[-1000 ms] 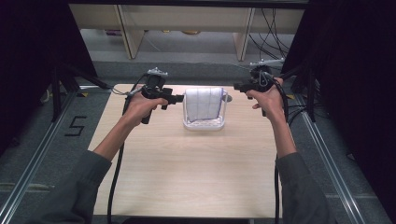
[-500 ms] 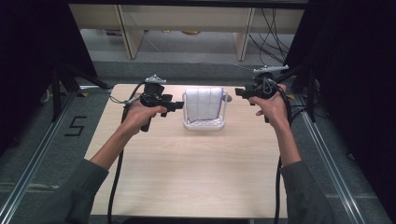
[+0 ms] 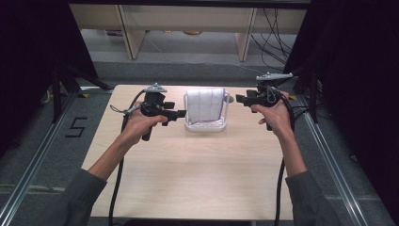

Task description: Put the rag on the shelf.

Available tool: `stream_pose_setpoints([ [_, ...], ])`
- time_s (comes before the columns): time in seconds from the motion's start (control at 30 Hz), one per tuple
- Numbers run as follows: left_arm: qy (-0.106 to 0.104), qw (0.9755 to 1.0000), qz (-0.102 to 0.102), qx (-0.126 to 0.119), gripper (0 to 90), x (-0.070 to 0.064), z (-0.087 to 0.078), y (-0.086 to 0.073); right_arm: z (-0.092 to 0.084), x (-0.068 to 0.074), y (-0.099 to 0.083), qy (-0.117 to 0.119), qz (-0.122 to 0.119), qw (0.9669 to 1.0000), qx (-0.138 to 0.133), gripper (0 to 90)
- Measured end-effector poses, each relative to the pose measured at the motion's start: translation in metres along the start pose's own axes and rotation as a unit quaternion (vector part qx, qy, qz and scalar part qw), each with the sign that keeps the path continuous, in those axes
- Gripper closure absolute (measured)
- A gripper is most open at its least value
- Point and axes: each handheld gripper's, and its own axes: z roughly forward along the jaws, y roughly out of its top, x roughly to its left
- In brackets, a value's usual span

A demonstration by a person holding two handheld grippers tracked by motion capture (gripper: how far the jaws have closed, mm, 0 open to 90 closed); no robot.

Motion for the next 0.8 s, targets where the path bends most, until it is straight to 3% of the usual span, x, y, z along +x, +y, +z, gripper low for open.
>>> stream_pose_setpoints([
  [0.03,-0.004,1.0000,0.003,-0.001,33.5,0.000,0.000,-0.001,0.001,-0.001,-0.001,-0.001,-0.015,0.9999,-0.004,43.7],
  [0.07,-0.006,1.0000,0.002,-0.001,33.4,-0.001,-0.001,-0.002,0.000,0.001,-0.003,0.000,-0.004,1.0000,-0.001,42.9],
  [0.23,-0.011,0.9999,0.000,-0.005,32.6,-0.003,-0.003,-0.011,-0.001,0.006,-0.010,0.015,-0.011,0.9998,-0.002,41.5],
  [0.37,-0.017,0.9998,-0.001,-0.008,31.6,-0.004,-0.006,-0.017,-0.003,0.012,-0.015,0.010,-0.007,0.9999,-0.004,39.2],
  [0.6,-0.024,0.9997,0.003,-0.011,29.5,-0.009,-0.011,-0.030,-0.006,0.022,-0.024,0.026,-0.020,0.9994,-0.008,35.9],
  [0.67,-0.026,0.9996,0.004,-0.010,29.2,-0.010,-0.012,-0.034,-0.006,0.026,-0.028,0.023,-0.007,0.9997,-0.011,35.4],
  [0.7,-0.024,0.9996,0.002,-0.013,29.1,-0.011,-0.013,-0.036,-0.006,0.026,-0.030,0.022,-0.017,0.9995,-0.015,35.2],
  [0.8,-0.030,0.9995,0.004,-0.012,28.9,-0.013,-0.015,-0.040,-0.005,0.030,-0.035,0.027,-0.016,0.9995,-0.008,34.4],
])
